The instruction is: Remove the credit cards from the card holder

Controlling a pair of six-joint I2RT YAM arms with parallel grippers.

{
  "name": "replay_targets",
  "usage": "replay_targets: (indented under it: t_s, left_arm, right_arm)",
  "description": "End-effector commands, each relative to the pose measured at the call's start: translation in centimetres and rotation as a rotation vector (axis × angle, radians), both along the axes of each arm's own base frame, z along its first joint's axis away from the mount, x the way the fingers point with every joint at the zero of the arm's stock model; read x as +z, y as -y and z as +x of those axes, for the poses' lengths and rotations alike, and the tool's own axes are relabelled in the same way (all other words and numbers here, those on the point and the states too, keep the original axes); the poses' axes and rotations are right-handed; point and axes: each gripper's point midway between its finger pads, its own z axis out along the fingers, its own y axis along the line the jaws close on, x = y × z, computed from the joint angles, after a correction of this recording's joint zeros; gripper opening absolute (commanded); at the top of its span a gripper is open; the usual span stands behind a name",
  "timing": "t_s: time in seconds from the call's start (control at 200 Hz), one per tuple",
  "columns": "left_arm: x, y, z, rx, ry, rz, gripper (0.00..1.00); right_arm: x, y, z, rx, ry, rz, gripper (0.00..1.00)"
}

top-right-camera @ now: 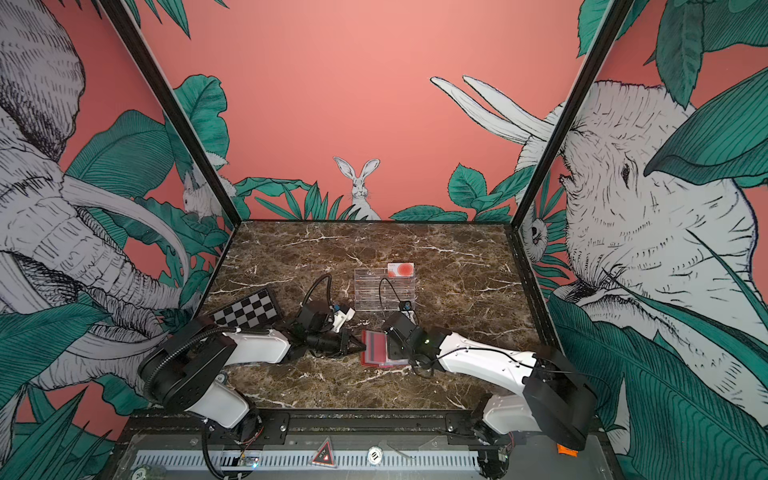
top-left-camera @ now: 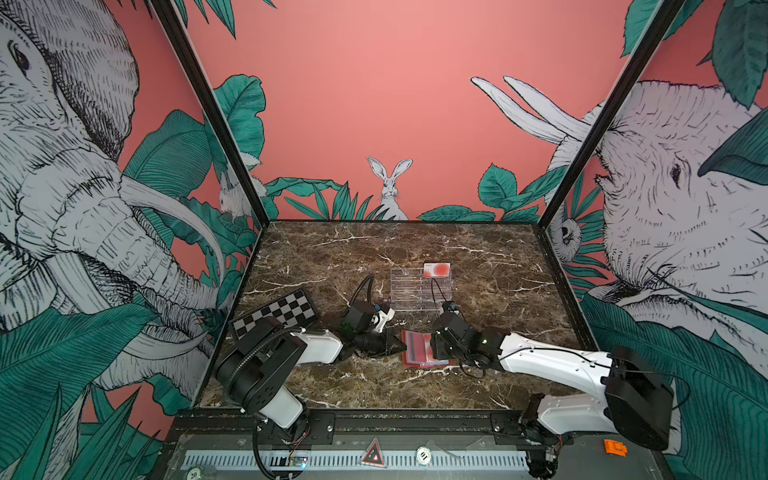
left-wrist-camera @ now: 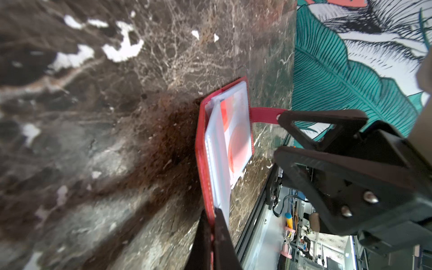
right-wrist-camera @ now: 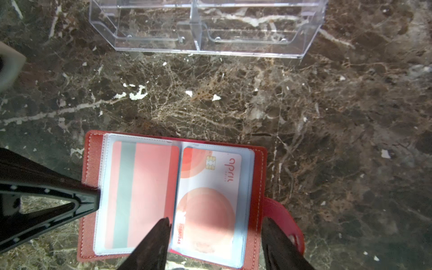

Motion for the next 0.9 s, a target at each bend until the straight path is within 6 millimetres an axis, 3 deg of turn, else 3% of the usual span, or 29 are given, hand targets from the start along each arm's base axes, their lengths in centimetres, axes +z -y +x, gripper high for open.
replay_targets:
  t_s: [0.0, 0.04, 0.155, 0.275, 0.4, 0.515, 0.68, 0.895]
  left_arm:
    - [-0.3, -0.2, -0.3, -0.038, 0.007, 0.043, 0.00]
    - [-0.3, -0.5, -0.2, -0.030, 0.013, 0.060, 0.00]
    - [0.3, -1.6, 0.3, -0.001, 0.050, 0.117, 0.28]
    - [1.8, -2.8, 1.1, 0.043, 0.115, 0.176, 0.46]
    - [3.8, -4.0, 1.7, 0.084, 0.177, 0.220, 0.57]
    - [6.6, -3.5, 2.1, 0.107, 0.250, 0.138, 0.65]
    - [9.1, -1.5, 1.7, 0.085, 0.278, 0.008, 0.75]
    - [8.8, 0.9, 0.7, 0.053, 0.230, -0.049, 0.79]
  right_arm:
    - [0.3, 0.8, 0.1, -0.024, 0.004, 0.034, 0.64]
    - [0.5, 0.8, 0.1, -0.024, 0.003, 0.057, 0.64]
    - [1.4, 0.6, 0.2, -0.009, 0.013, 0.122, 0.64]
    - [2.4, 0.6, 0.2, 0.002, 0.018, 0.174, 0.64]
    - [3.2, 0.5, 0.2, -0.002, 0.021, 0.254, 0.62]
    - [3.6, 0.3, 0.3, -0.010, 0.013, 0.342, 0.58]
    - [3.7, -0.2, 0.5, -0.006, -0.006, 0.435, 0.45]
    - [1.5, -0.6, 0.5, -0.011, -0.073, 0.474, 0.12]
